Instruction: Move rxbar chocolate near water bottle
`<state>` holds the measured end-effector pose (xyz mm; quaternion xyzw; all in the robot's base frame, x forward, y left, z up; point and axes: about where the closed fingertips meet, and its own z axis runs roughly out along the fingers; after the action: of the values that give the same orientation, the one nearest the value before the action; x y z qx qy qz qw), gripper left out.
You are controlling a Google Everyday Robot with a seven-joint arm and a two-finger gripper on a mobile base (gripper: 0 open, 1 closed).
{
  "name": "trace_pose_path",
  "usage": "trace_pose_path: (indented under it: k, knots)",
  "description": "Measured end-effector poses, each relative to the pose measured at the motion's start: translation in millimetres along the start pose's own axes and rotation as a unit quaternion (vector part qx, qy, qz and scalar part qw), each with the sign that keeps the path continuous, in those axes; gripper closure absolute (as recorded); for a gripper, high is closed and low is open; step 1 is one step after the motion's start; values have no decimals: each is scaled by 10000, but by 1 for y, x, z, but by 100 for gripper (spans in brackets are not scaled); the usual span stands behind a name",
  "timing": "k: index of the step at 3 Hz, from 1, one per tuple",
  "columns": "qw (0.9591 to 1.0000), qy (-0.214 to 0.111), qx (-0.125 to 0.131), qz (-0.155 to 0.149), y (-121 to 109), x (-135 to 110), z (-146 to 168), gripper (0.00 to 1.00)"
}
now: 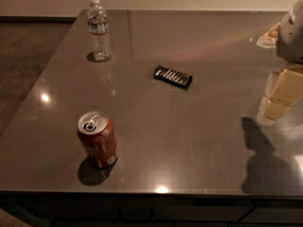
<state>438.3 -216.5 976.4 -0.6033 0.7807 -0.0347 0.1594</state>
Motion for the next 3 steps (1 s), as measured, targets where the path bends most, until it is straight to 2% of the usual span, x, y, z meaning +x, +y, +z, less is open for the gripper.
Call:
trace_pose_path:
  k: [2,3]
  knots:
    - [10000,-95,-27,11,-23,-10,30,0]
    - [9996,-180,-90,179,-45,-14,58,0]
